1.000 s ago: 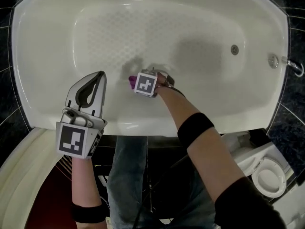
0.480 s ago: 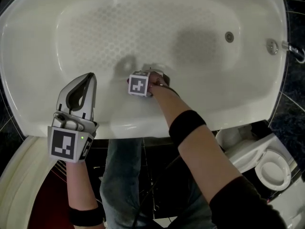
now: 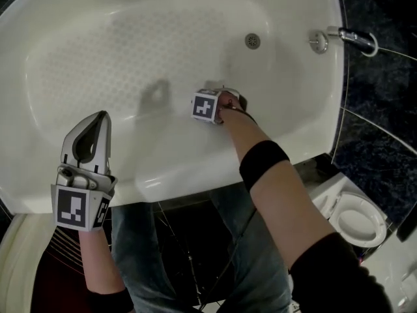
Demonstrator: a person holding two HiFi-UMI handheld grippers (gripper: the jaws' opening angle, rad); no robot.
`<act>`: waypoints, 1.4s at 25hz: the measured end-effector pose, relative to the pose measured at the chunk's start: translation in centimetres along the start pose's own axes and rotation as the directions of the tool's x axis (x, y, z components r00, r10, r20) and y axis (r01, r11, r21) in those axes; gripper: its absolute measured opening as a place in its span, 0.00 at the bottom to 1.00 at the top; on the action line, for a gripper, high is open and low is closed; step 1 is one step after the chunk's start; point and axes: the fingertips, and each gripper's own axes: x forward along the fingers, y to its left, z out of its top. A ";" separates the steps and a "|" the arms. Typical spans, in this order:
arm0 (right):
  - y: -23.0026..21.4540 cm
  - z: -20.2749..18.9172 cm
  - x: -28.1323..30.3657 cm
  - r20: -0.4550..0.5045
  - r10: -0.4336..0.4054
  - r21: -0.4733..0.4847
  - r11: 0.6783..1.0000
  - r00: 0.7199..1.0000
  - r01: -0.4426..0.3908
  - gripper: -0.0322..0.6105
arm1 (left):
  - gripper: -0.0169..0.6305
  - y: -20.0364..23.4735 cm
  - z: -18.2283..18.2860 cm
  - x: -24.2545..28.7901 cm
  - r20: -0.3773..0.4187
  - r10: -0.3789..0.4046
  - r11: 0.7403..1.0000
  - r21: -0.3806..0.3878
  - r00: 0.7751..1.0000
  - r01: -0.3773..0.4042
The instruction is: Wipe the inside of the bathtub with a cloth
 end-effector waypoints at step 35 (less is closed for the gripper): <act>-7.6 -12.4 -11.7 0.011 -0.440 0.213 0.878 0.898 0.428 0.21 | 0.02 -2.9 6.0 -3.3 0.062 0.003 1.000 -0.018 0.998 -0.001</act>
